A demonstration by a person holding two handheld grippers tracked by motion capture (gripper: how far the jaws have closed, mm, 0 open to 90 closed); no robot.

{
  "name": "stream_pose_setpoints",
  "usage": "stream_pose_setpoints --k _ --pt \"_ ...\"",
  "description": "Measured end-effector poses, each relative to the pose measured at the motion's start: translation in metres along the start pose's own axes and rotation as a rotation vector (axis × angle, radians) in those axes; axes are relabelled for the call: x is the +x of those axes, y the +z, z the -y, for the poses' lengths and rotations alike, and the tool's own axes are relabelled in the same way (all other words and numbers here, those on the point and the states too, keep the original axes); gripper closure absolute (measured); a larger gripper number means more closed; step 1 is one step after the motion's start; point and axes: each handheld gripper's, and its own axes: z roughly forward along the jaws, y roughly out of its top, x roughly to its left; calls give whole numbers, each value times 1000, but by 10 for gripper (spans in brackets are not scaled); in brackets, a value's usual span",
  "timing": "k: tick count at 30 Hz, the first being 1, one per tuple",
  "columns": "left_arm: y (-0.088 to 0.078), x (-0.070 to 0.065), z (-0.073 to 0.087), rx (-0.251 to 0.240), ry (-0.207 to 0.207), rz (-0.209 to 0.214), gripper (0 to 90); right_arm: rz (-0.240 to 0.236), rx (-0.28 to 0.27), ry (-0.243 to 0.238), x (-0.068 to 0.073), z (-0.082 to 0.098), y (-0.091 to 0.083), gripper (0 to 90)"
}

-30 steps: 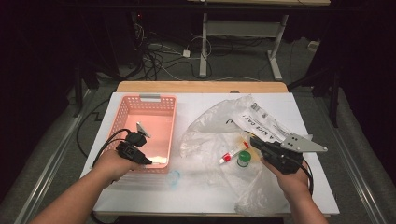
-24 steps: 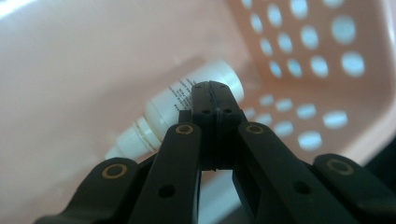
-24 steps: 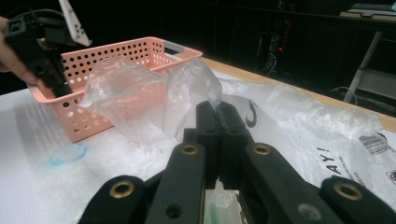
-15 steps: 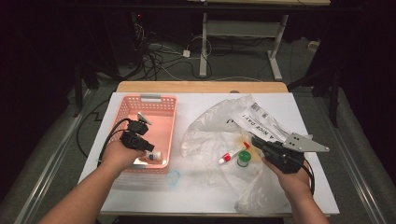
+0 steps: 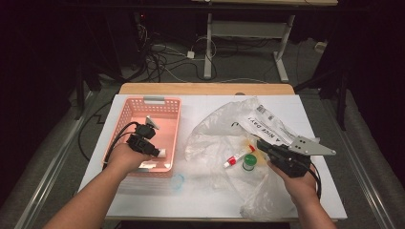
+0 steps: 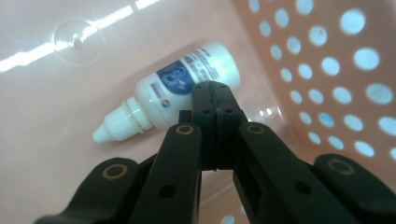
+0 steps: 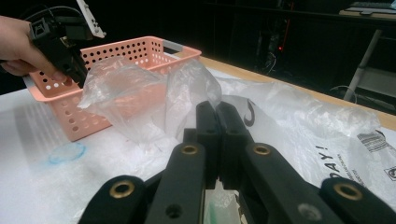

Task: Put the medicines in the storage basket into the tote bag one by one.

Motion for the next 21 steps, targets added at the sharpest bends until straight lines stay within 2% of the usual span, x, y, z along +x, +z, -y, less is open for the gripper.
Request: stream_pose_setpoints --k 2,4,6,8,9,10,12,15,17,19,21 --pt "-3 -2 -2 -38 15 12 876 4 -2 1 -1 0 -1 898" --pt "-9 0 -5 -76 23 15 757 6 -2 1 -1 0 -1 898" --pt "-12 2 -8 -100 12 3 616 6 -2 0 -1 0 -1 897" --pt "-9 2 -10 -74 44 -27 448 6 -2 -1 -1 0 -1 897" --pt "-6 3 -11 -54 46 -38 384 2 -2 -2 -1 0 -1 897" --pt "-3 5 -12 -42 40 -38 343 1 -2 -1 0 0 0 893" --pt "1 6 -14 -39 57 -60 294 1 -1 0 0 0 0 893" --pt "10 7 -16 -5 71 -76 293 3 0 -5 0 0 0 893" --pt "15 8 -19 45 76 -67 316 2 0 -4 0 1 0 893" --pt "17 8 -21 74 92 -85 350 1 -1 -1 -1 0 0 893" --pt "20 8 -22 92 116 -91 420 3 0 1 -1 1 0 893"
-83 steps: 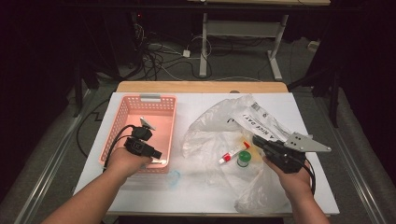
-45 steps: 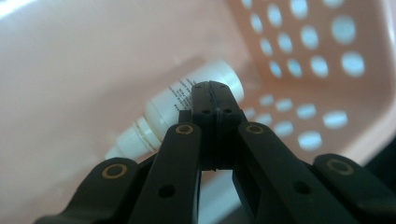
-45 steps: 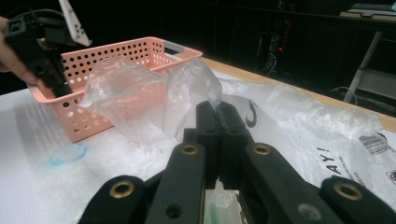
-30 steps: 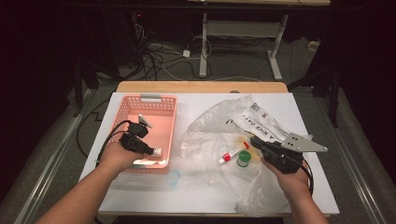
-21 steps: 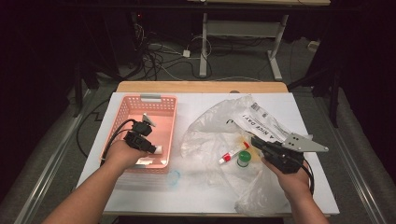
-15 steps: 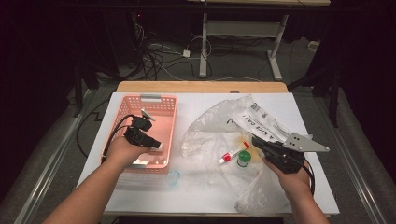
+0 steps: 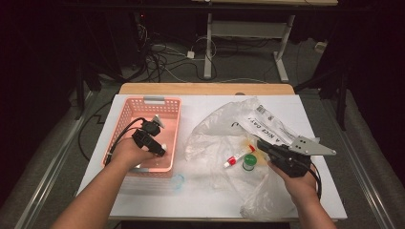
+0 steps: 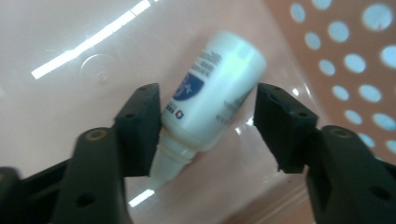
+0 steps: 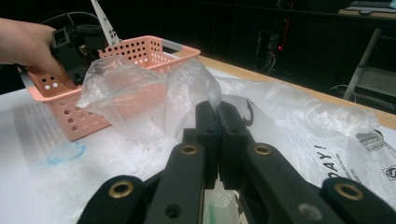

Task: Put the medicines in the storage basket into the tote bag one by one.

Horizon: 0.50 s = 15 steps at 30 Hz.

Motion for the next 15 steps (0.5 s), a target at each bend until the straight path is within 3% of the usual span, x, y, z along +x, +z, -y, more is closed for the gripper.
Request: stream_pose_setpoints --k 4,15 --pt "8 1 -3 47 8 -14 518 -2 1 -5 0 0 0 893" --pt "8 2 -7 -5 -20 -9 572 1 -3 -9 -1 -1 -2 894"
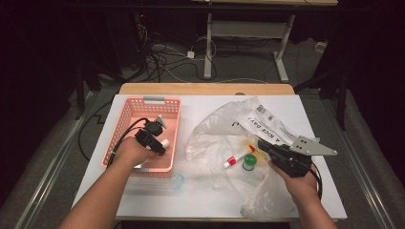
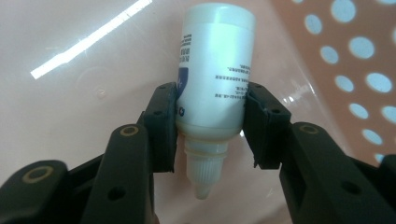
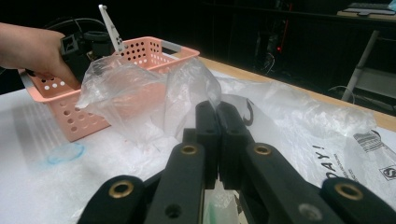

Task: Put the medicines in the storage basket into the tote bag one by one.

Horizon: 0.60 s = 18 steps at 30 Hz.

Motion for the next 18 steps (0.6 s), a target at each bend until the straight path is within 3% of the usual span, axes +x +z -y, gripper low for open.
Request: stream_pose_setpoints --k 3,11,15,18 --pt "-2 0 0 -7 -8 -5 576 3 -3 2 0 -1 -1 895" --pt "-25 0 10 -169 -56 56 576 5 -2 5 -1 0 -1 896" --pt "-34 -3 16 -211 -53 55 576 4 -3 5 0 0 -1 897" --pt "-41 -4 22 -247 -82 50 576 7 -6 5 0 -1 -1 897"
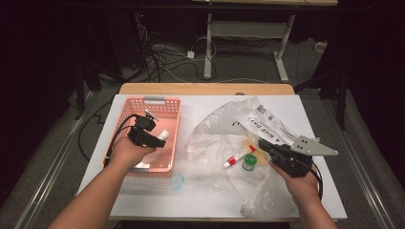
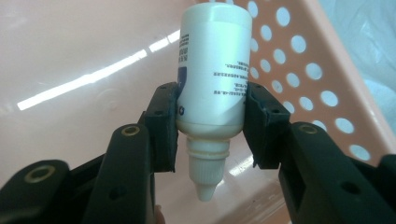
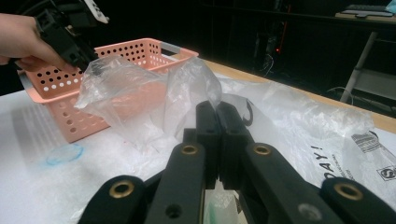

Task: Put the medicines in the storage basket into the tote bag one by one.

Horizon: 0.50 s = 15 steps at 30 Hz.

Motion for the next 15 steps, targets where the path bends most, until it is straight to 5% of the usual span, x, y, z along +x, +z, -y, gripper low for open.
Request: stream_pose_setpoints --k 15 --pt "-27 -6 36 -209 -2 5 577 1 6 -2 1 2 2 899"
